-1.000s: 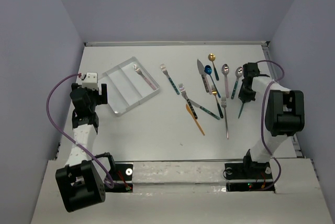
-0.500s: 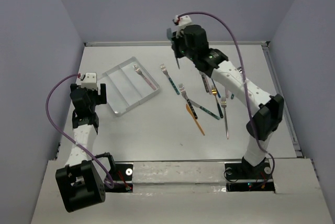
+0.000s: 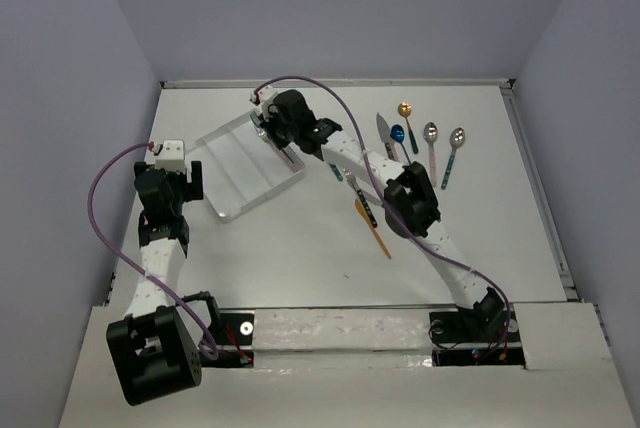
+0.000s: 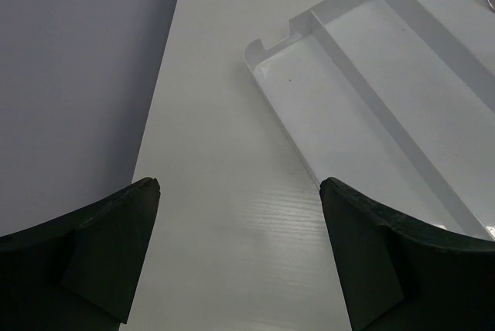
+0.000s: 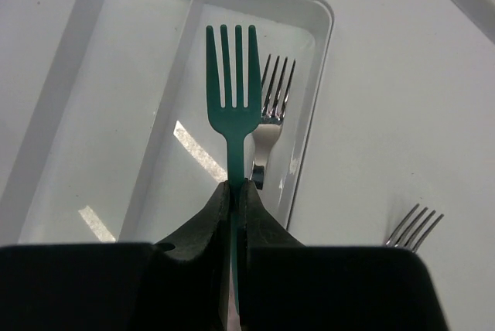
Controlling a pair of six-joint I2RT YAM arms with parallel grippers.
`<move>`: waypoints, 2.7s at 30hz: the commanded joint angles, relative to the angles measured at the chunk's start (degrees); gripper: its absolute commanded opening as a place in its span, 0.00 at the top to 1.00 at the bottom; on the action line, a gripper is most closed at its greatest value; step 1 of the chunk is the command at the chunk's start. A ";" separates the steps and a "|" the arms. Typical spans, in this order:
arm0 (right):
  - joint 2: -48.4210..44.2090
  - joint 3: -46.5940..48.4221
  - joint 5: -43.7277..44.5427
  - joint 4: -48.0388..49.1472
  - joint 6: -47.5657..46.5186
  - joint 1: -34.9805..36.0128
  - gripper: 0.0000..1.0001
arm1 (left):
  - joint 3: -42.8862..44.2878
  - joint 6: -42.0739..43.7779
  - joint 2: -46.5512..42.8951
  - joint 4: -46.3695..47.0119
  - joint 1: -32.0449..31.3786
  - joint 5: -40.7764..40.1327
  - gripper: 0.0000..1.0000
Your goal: Sort the eating utensils into containers
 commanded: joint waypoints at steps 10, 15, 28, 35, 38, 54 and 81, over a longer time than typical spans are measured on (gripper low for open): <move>-1.63 -7.52 4.00 3.65 2.63 1.46 0.68 | -0.44 0.61 0.20 3.93 0.18 -0.01 0.01; -4.88 -8.84 6.02 2.51 3.07 1.46 0.53 | -0.53 0.61 0.28 3.93 0.27 0.08 0.01; -48.19 -53.53 12.20 -9.53 26.51 -14.78 0.47 | -0.88 0.87 -0.42 4.11 0.27 0.78 0.01; -61.05 -77.47 12.35 -11.47 32.33 -26.32 0.48 | -1.14 0.96 -0.42 4.11 0.27 1.83 0.01; -61.32 -81.07 11.74 -11.56 33.56 -28.24 0.50 | -1.23 0.96 -0.86 4.11 0.18 2.01 0.01; -55.69 -86.98 13.67 -8.13 34.36 -31.68 0.64 | -1.41 1.14 -1.39 4.02 0.18 2.28 0.01; -57.44 -84.35 11.64 -9.36 30.67 -33.26 1.00 | -1.23 0.96 -1.30 3.84 0.09 2.27 0.01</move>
